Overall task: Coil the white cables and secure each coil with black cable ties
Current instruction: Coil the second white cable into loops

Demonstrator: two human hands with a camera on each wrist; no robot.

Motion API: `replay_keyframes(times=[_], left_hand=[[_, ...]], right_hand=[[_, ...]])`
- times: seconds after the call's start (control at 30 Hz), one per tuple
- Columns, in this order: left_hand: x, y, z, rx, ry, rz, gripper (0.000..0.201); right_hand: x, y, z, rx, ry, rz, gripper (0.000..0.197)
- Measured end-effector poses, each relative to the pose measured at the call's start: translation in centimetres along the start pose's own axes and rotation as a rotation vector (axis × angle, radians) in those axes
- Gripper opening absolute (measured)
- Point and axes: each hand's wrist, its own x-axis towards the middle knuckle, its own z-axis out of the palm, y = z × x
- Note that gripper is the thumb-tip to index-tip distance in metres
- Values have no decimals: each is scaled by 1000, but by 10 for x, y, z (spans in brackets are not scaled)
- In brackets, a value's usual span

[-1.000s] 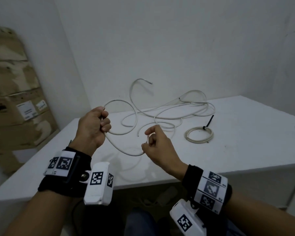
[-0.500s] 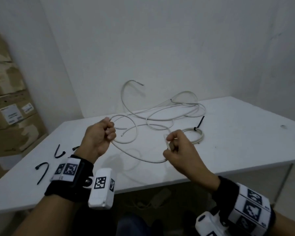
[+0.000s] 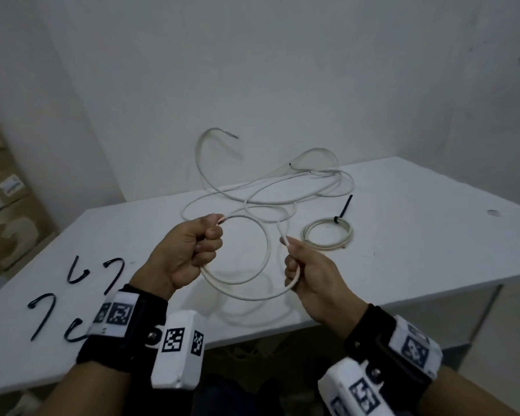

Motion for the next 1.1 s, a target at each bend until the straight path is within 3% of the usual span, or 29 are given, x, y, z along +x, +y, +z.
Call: replay_keyframes(times=[0.13,0.3,0.43,0.53,0.73,0.83,0.93,1.03,1.1], left_hand=[[2,-6,-7,60,1,-54,14],[5,-11,0,87,-74,-89,15],[7,-6,18,176,-161,-45,11],[9,-5,30,223,-186,7,13],[18,-7,45,180,-154,50,17],[24,-10,56,220,-97,146,8],[29,-15,65,347,-45,324,14],[35,-19,73,527,-49,488,43],[39,-19,77,587,-51,537,41]], right_hand=[[-6,1,-3,-349,18,-453,24],[-10,-26,2,-486,-86,-782,31],[1,-35,7,-838,-58,-916,26],[11,-32,-3,-1010,-43,-919,33],[18,-39,-10,-694,-190,-674,26],[19,-47,-10,-534,-300,-530,23],[27,-51,-13,-484,-291,-532,21],[35,-54,-14,-463,-232,-585,21],[37,-59,-14,-434,-224,-602,19]])
